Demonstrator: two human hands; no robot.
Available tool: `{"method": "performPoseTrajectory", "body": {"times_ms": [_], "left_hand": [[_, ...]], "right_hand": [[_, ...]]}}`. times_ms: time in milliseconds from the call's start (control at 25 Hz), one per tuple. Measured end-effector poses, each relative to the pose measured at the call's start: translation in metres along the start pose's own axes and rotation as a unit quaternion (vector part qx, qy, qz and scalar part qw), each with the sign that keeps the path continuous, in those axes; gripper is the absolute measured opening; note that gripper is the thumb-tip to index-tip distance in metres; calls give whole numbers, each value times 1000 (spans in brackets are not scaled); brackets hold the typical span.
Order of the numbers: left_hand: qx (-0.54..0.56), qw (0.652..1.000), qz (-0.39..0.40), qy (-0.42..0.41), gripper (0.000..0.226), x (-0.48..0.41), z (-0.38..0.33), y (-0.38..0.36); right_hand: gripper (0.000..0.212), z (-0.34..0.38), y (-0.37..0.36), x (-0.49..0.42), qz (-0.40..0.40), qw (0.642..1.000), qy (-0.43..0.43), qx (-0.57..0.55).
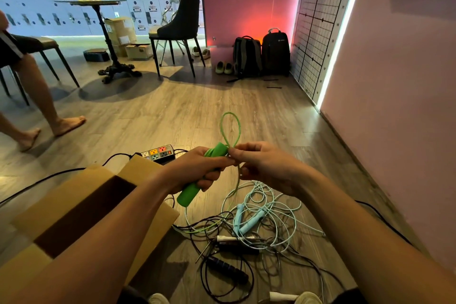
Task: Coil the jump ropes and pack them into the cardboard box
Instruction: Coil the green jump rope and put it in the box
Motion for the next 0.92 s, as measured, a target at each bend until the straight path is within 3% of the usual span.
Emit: {"method": "performPoseTrajectory", "body": {"times_ms": [120,240,440,640,720,800,840,920], "left_hand": [[-58,998,-12,19,36,0,3,7],[-165,982,19,95,50,4,23,11],[-41,990,80,109,45,7,21,2],[-218,958,106,155,35,11,25,-10],[-125,969,135,164,38,12,25,-22],[56,969,203,128,42,14,10,-35],[163,952,242,96,43,16,-2,-38],[366,882,295,15,42,19,-31,-34]], "right_hand": [[20,7,12,3,-71,992,30,101],[24,16,32,5,-148,986,71,24],[30,0,94,10,-370,928,42,6],[31,-3,120,23,-486,872,57,18],[33,-2,122,27,-511,857,51,32],[34,-8,126,31,-530,846,11,57],[35,-11,128,32,-528,846,-5,81],[35,-11,122,27,-487,860,-8,155]]}}
Point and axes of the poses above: each hand's wrist, its own x-axis away from the middle knuckle, its own y-axis out of the back of the hand, z = x × y, the point moved 7 cm from there along -x, towards the middle knuckle, and after that the axes turned 11 degrees about x, right-handed, at the moved point
